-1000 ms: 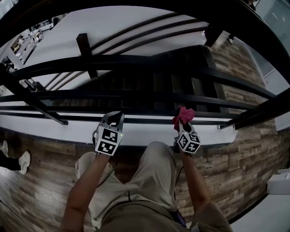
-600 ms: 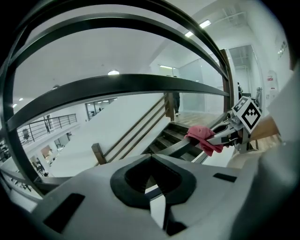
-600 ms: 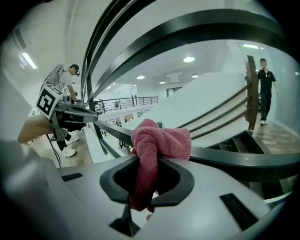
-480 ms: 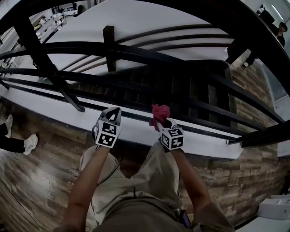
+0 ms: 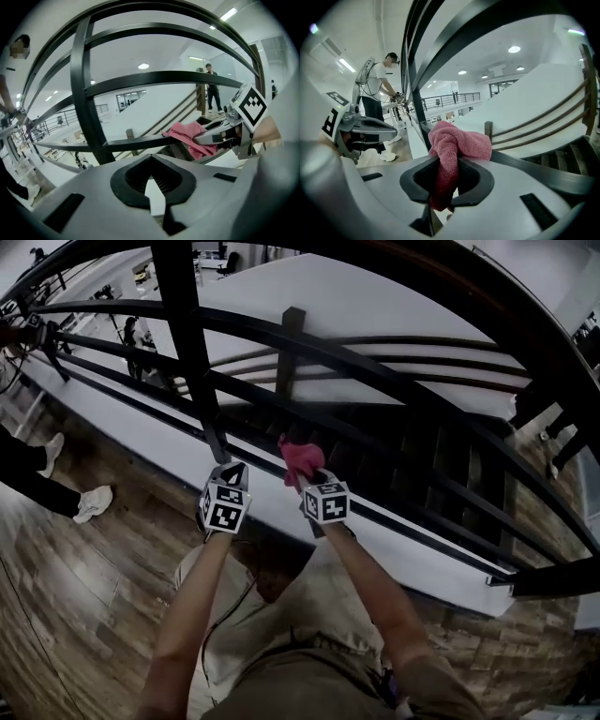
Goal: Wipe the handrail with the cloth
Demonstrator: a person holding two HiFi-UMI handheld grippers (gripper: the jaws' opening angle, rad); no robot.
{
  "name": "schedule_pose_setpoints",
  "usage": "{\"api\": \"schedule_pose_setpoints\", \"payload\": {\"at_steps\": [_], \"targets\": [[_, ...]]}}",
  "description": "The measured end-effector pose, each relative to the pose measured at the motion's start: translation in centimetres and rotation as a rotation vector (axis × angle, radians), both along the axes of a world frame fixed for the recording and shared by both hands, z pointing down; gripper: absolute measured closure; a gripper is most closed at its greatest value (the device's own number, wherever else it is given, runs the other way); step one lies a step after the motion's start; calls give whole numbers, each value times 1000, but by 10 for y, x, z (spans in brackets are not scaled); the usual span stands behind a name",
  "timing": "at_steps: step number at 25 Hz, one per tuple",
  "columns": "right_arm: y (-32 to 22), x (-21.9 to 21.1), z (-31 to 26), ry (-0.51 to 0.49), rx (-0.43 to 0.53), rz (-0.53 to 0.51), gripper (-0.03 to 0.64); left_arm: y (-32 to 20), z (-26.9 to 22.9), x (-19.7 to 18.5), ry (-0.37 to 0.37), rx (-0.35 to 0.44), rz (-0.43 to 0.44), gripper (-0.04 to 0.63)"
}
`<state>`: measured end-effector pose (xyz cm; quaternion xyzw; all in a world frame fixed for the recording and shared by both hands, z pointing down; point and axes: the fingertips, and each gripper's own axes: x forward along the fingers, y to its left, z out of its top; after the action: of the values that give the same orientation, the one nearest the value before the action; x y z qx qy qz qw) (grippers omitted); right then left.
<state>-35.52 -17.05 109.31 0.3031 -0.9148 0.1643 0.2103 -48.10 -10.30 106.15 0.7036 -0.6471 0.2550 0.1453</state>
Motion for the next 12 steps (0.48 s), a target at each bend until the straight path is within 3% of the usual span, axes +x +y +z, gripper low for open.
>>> {"api": "schedule_pose_setpoints", "payload": {"at_steps": [5, 9, 12], "targets": [[0, -115, 6, 6, 23, -42, 546, 24, 14, -72, 59, -2, -144, 578], [-3, -197, 15, 24, 98, -39, 546, 47, 20, -107, 59, -10, -208, 578], [-6, -241, 27, -5, 46, -5, 546, 63, 23, -124, 42, -25, -224, 578]]}}
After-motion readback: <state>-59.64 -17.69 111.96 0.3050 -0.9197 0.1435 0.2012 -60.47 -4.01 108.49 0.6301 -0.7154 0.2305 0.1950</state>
